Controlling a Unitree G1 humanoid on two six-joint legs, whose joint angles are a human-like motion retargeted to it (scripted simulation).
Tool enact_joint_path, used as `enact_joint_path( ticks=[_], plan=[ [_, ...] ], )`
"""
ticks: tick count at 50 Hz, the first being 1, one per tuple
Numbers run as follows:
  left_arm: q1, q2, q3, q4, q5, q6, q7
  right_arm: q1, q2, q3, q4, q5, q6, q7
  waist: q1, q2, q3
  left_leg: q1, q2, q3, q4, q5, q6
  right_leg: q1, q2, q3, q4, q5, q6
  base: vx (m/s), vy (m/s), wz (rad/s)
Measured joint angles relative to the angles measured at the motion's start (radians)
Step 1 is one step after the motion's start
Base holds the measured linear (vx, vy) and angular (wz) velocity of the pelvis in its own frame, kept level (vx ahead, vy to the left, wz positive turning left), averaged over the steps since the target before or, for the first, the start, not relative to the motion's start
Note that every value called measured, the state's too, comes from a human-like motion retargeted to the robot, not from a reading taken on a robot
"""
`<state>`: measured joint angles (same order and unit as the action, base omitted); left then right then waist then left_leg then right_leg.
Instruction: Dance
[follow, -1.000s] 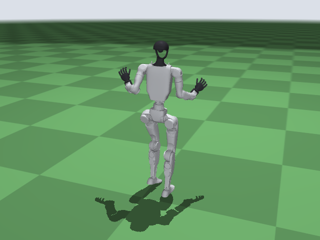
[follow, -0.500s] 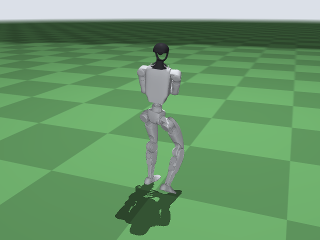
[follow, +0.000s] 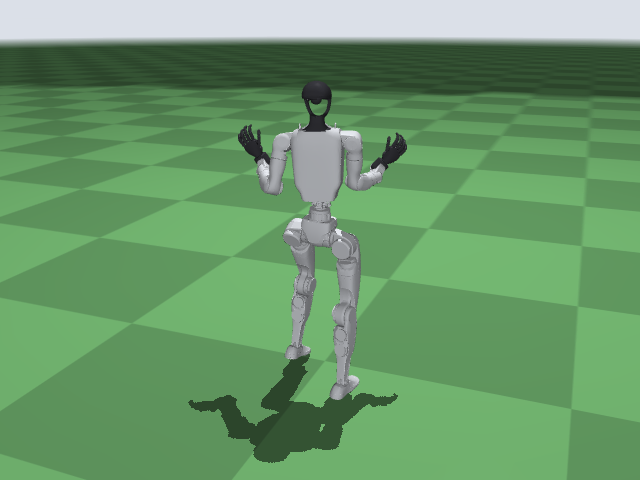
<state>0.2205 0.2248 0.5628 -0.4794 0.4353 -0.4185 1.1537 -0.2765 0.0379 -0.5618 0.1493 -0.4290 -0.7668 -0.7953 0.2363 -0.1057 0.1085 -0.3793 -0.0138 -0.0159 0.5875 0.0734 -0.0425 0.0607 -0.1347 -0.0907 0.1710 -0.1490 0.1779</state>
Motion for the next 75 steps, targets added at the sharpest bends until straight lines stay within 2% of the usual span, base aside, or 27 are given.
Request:
enact_joint_path(
  ticks=[3,8,11,15,19,22,25,28,30,33,37,43,46,49,51,53,55,57,59,61,63,65,67,68,70,73,75],
  plan=[
    [0.195,-0.044,0.004,0.066,-0.019,-0.023,-0.031,0.194,0.017,-0.016,0.046,0.052,-0.011,0.074,-0.02,0.013,-0.017,0.033,-0.06,0.031,-0.007,-0.045,0.052,-0.012,0.027,0.016,-0.001,0.002,-0.004,-0.12,0.15,-0.04],
    [0.435,-0.12,0.015,0.214,-0.103,-0.053,-0.172,0.5,-0.048,-0.006,0.169,0.203,-0.029,0.349,-0.091,0.04,-0.056,0.129,-0.002,0.292,-0.186,-0.134,0.174,-0.023,0.072,0.033,-0.021,0.007,-0.021,-0.08,0.16,0.08],
    [0.493,-0.138,-0.035,0.303,-0.152,-0.101,-0.358,0.605,-0.054,-0.018,0.276,0.315,0.003,0.529,-0.12,0.056,-0.07,0.166,-0.007,0.251,-0.297,-0.115,0.144,-0.025,0.101,0.02,-0.03,0.006,-0.032,-0.11,0.13,0.39],
    [0.484,-0.137,-0.158,0.459,-0.195,-0.152,-0.747,0.643,-0.017,-0.04,0.509,0.404,0.105,0.732,-0.152,0.048,-0.081,0.162,0.009,0.258,-0.33,-0.065,0.13,-0.022,0.1,-0.022,-0.023,0.002,-0.057,-0.09,0.1,0.49],
    [0.266,-0.153,-0.328,0.715,-0.245,-0.084,-1.065,0.563,0.02,-0.058,0.789,0.401,0.226,0.825,-0.193,0.045,-0.099,0.013,-0.009,0.163,-0.195,-0.056,0.084,-0.058,0.086,-0.101,-0.012,-0.017,-0.084,-0.25,0.16,1.07],
    [0.073,-0.2,-0.447,0.883,-0.331,-0.051,-1.202,0.477,0.029,-0.021,0.919,0.435,0.296,0.824,-0.223,0.05,-0.117,-0.086,0.028,0.193,-0.091,-0.041,0.01,-0.085,0.085,-0.155,-0.002,-0.037,-0.084,-0.14,0.17,1.22],
    [-0.109,-0.229,-0.539,0.931,-0.528,-0.087,-1.28,0.386,0.048,0.008,0.84,0.437,0.312,0.811,-0.292,0.089,-0.136,-0.137,0.108,0.256,-0.053,-0.094,-0.219,-0.122,0.109,-0.214,0.013,-0.045,-0.067,-0.1,0.21,1.56],
    [-0.306,-0.255,-0.62,0.883,-0.61,-0.171,-1.202,0.292,0.017,0.04,0.635,0.374,0.27,0.725,-0.334,0.072,-0.146,-0.184,0.119,0.238,0.038,-0.167,-0.219,-0.151,0.072,-0.278,0.027,-0.037,-0.047,-0.08,0.11,1.29],
    [-0.443,-0.243,-0.694,0.829,-0.624,-0.224,-1.11,0.251,-0.055,0.073,0.482,0.346,0.258,0.671,-0.323,0.038,-0.146,-0.181,0.19,0.245,0.149,-0.237,-0.154,-0.15,0.068,-0.284,0.022,-0.029,-0.056,0.11,-0.21,0.45],
    [-0.624,-0.246,-0.783,0.76,-0.572,-0.265,-1.031,0.209,-0.189,0.072,0.289,0.321,0.233,0.63,-0.298,-0.005,-0.165,-0.166,0.226,0.199,0.23,-0.222,-0.022,-0.165,0.027,-0.296,0.025,-0.008,-0.042,0.13,0.06,0.44],
    [-0.798,-0.25,-0.875,0.708,-0.476,-0.263,-1.004,0.138,-0.308,0.03,0.126,0.304,0.202,0.564,-0.308,-0.02,-0.189,-0.125,0.281,0.146,0.189,-0.242,0.026,-0.171,-0.003,-0.324,0.018,0.019,0.006,0.16,0.05,0.65],
    [-0.878,-0.182,-0.952,0.776,-0.312,-0.217,-1.078,0.014,-0.24,-0.04,0.08,0.302,0.166,0.393,-0.365,0.072,-0.18,-0.086,0.342,0.042,0.035,-0.222,0.008,-0.159,-0.005,-0.347,0.018,0.049,0.072,0.23,0.17,0.66],
    [-0.814,-0.127,-0.968,0.879,-0.193,-0.172,-1.157,-0.029,-0.066,-0.095,0.123,0.362,0.156,0.337,-0.374,0.15,-0.164,-0.058,0.315,-0.002,-0.051,-0.184,-0.124,-0.146,-0.008,-0.359,0.019,0.06,0.083,0.26,0.42,0.38],
    [-0.683,-0.051,-0.942,1.014,0.054,-0.068,-1.163,-0.072,0.176,-0.184,0.256,0.521,0.163,0.334,-0.367,0.213,-0.138,-0.031,0.304,0.057,-0.039,-0.29,-0.117,-0.115,-0.042,-0.365,0.022,0.081,0.084,0.29,0.51,0.28],
    [-0.543,0.015,-0.86,1.082,0.297,0.024,-1.122,-0.099,0.316,-0.241,0.443,0.71,0.165,0.378,-0.357,0.241,-0.119,0.014,0.228,0.014,-0.061,-0.3,-0.132,-0.095,-0.08,-0.36,0.036,0.094,0.079,0.45,0.59,-0.26],
    [-0.386,0.088,-0.746,1.125,0.491,0.073,-1.068,-0.084,0.381,-0.276,0.757,0.974,0.226,0.575,-0.326,0.242,-0.108,0.075,0.172,0.044,-0.099,-0.296,-0.128,-0.098,-0.132,-0.322,0.072,0.095,0.07,0.46,0.51,-0.96],
    [-0.241,0.15,-0.661,1.111,0.532,0.113,-1.001,0.0,0.359,-0.178,1.096,1.139,0.411,0.851,-0.247,0.226,-0.116,0.158,0.121,0.125,-0.206,-0.265,-0.116,-0.147,-0.167,-0.227,0.121,0.064,0.053,0.38,0.45,-1.28],
    [-0.098,0.147,-0.517,1.002,0.434,0.206,-0.966,0.056,0.336,0.052,1.301,1.064,0.538,0.996,-0.153,0.209,-0.14,0.2,0.061,0.183,-0.297,-0.236,-0.115,-0.251,-0.164,-0.039,0.184,0.068,0.043,0.15,0.35,-1.09],
    [-0.022,0.086,-0.319,0.876,0.266,0.318,-0.979,0.05,0.297,0.361,1.328,0.898,0.651,1.082,-0.094,0.212,-0.152,0.206,0.028,0.196,-0.35,-0.217,-0.111,-0.352,-0.127,0.117,0.282,0.095,0.024,-0.03,0.19,-0.62],
    [-0.008,-0.003,-0.144,0.731,0.04,0.434,-0.98,0.005,0.257,0.604,1.224,0.66,0.767,1.263,-0.074,0.217,-0.154,0.209,0.012,0.2,-0.377,-0.204,-0.102,-0.395,-0.155,0.051,0.359,0.135,0.009,0.01,-0.02,0.15],
    [-0.042,-0.106,-0.042,0.563,-0.232,0.485,-0.936,-0.039,0.279,0.719,1.082,0.407,0.81,1.462,-0.061,0.213,-0.136,0.234,-0.007,0.188,-0.39,-0.197,-0.096,-0.402,-0.186,0.02,0.416,0.197,-0.005,0.07,-0.13,0.73],
    [-0.119,-0.202,-0.003,0.392,-0.49,0.411,-0.848,-0.084,0.302,0.763,0.93,0.246,0.781,1.592,-0.04,0.197,-0.11,0.275,-0.028,0.159,-0.4,-0.191,-0.091,-0.415,-0.193,0.077,0.491,0.229,-0.009,0.08,-0.22,0.94],
    [-0.23,-0.273,-0.007,0.241,-0.647,0.198,-0.755,-0.147,0.253,0.79,0.724,0.221,0.729,1.627,-0.009,0.163,-0.081,0.308,-0.058,0.119,-0.409,-0.186,-0.085,-0.419,-0.208,0.13,0.514,0.191,0.064,0.0,-0.25,1.11],
    [-0.287,-0.302,-0.018,0.189,-0.679,0.074,-0.71,-0.172,0.209,0.796,0.621,0.224,0.697,1.612,0.016,0.146,-0.07,0.323,-0.073,0.094,-0.414,-0.184,-0.083,-0.422,-0.214,0.156,0.512,0.159,0.07,-0.01,-0.22,1.04],
    [-0.366,-0.347,-0.053,0.13,-0.685,-0.128,-0.553,-0.203,0.104,0.805,0.443,0.226,0.616,1.524,0.06,0.113,-0.042,0.354,-0.102,0.051,-0.427,-0.181,-0.078,-0.436,-0.247,0.184,0.488,0.123,0.036,-0.03,-0.25,0.94],
    [-0.39,-0.425,-0.078,0.162,-0.589,-0.259,-0.228,-0.175,0.006,0.812,0.315,0.17,0.461,1.282,0.073,0.051,-0.016,0.384,-0.104,0.025,-0.437,-0.187,-0.071,-0.434,-0.244,0.246,0.372,0.139,0.046,0.02,-0.46,0.74],
    [-0.346,-0.447,-0.082,0.26,-0.511,-0.302,-0.107,-0.133,-0.006,0.826,0.327,0.129,0.345,1.121,0.053,0.035,-0.017,0.403,-0.007,0.011,-0.423,-0.209,-0.101,-0.382,-0.105,0.308,0.281,0.181,0.084,0.15,-0.85,0.33]
  ],
)
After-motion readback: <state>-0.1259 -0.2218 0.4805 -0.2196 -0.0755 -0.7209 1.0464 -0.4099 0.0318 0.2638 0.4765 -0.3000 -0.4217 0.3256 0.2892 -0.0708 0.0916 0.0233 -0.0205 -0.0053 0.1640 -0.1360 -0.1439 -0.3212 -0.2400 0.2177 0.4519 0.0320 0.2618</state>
